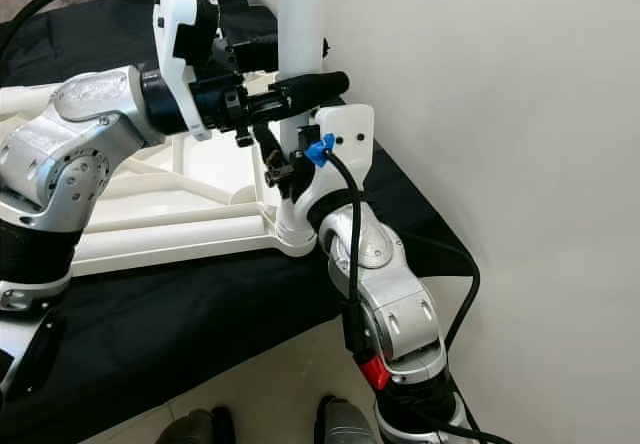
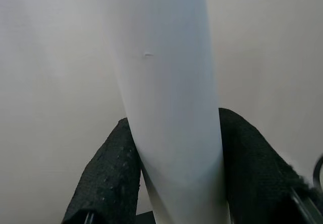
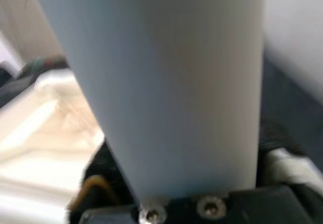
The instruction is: Building children table
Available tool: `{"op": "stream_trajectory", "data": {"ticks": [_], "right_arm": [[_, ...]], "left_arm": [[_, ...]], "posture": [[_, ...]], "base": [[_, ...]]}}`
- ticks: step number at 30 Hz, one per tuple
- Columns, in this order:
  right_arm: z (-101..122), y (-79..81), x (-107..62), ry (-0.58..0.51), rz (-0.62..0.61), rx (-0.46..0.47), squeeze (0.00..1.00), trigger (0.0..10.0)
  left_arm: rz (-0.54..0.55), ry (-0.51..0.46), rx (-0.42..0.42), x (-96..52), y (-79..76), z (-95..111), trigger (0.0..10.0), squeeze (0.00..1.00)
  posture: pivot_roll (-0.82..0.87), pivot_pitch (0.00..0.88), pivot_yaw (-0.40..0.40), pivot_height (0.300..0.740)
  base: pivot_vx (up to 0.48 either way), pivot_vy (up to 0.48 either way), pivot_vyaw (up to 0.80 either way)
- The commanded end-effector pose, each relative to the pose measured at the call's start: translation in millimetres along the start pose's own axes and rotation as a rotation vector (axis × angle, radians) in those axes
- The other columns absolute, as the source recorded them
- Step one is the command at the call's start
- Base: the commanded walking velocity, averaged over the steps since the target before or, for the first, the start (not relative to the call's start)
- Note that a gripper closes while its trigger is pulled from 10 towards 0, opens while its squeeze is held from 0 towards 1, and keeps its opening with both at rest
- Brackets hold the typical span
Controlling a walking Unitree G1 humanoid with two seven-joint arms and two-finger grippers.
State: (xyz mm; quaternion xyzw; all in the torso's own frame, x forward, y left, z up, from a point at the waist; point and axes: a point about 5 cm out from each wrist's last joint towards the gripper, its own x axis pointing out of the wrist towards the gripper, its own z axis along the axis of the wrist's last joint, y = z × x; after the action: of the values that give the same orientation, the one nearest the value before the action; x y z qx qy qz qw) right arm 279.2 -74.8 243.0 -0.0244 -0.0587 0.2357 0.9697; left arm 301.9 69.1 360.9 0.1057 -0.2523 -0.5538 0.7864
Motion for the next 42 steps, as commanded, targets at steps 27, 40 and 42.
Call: {"op": "stream_trajectory", "data": {"ticks": [27,40,42], "right_arm": [[36.6,-88.8,-1.5,-0.029,0.853,-0.192,0.00,3.2],[50.4,-99.3,4.8,-0.091,0.994,-0.201,0.00,0.0],[50.8,-100.3,4.6,-0.090,1.009,-0.202,0.00,0.0]], "left_arm": [[0.031,-0.004,0.074,-5.1,4.3,9.5,0.0,0.00],[0.042,-0.021,0.093,-9.0,7.5,15.8,0.0,0.00],[0.046,-0.022,0.093,-9.3,7.8,16.1,0.0,0.00]], "posture": [[0.00,0.227,0.002,0.740],[0.01,0.227,-0.009,0.740],[0.00,0.227,-0.010,0.740]], "base": [[0.000,0.000,0.00],[0.000,0.000,0.00],[0.000,0.000,0.00]]}}
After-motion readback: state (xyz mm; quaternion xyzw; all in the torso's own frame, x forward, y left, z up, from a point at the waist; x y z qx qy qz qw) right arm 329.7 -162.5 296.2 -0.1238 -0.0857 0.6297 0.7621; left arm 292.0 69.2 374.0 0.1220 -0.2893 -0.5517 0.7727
